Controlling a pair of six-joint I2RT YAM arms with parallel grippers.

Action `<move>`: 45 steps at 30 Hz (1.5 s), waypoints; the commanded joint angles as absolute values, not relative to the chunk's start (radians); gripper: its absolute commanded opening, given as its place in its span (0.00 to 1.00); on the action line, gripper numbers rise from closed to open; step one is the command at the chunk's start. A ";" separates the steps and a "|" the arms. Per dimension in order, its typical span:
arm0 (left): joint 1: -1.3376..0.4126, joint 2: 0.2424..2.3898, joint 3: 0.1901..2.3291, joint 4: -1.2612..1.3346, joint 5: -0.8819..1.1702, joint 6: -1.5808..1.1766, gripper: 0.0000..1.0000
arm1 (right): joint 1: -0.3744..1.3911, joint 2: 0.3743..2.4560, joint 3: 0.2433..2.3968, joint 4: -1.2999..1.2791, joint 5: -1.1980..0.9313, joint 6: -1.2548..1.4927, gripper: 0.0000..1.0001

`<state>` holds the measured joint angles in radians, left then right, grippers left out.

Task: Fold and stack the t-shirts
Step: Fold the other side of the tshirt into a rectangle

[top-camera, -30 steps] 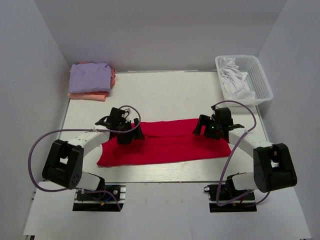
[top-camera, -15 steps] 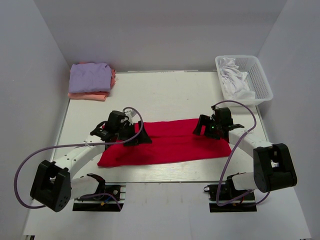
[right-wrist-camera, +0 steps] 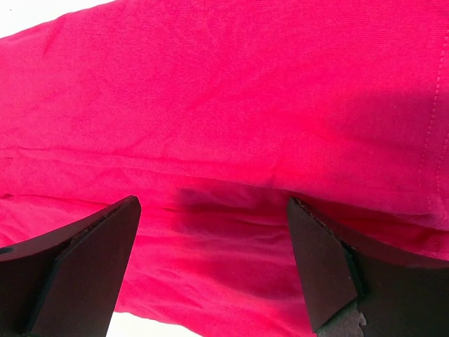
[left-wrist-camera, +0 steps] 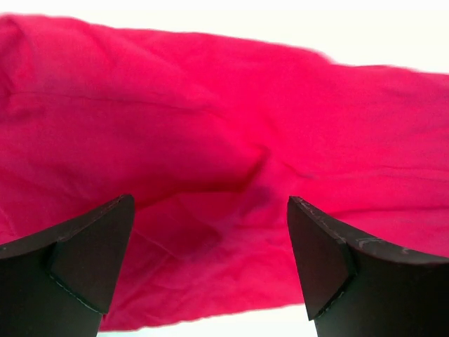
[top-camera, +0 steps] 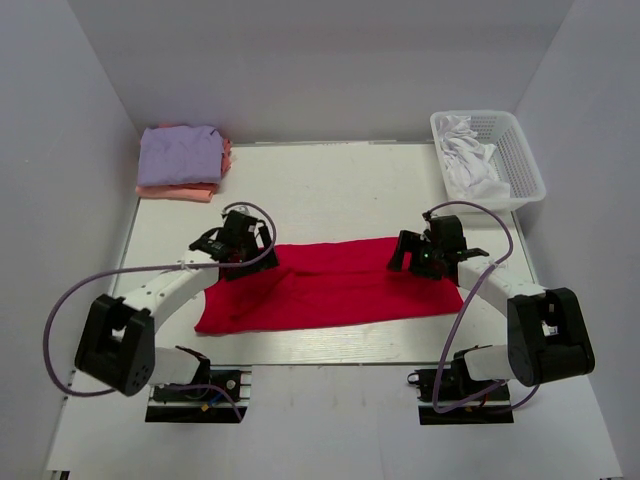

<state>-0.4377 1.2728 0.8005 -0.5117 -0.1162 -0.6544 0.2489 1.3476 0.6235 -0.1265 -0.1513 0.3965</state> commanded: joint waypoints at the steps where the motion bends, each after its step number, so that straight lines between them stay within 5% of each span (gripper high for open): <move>1: -0.437 1.339 0.831 -0.529 -0.144 -0.644 1.00 | 0.245 1.335 0.635 -0.137 -0.133 0.373 0.90; 9: -0.449 1.359 0.755 -0.460 -0.057 -0.614 1.00 | 0.247 1.348 0.634 -0.132 -0.138 0.374 0.90; 21: -0.468 1.166 0.601 -0.276 0.506 -0.566 1.00 | 0.247 1.329 0.629 -0.132 -0.144 0.377 0.90; 32: -0.486 1.088 0.586 -0.311 0.473 -0.591 1.00 | 0.247 1.315 0.626 -0.126 -0.149 0.379 0.90; 38: -0.463 0.973 0.649 -0.477 0.042 -0.667 1.00 | 0.247 1.302 0.629 -0.129 -0.149 0.376 0.90; 45: -0.463 0.949 0.434 -0.160 0.245 -0.692 1.00 | 0.244 1.293 0.629 -0.140 -0.149 0.371 0.90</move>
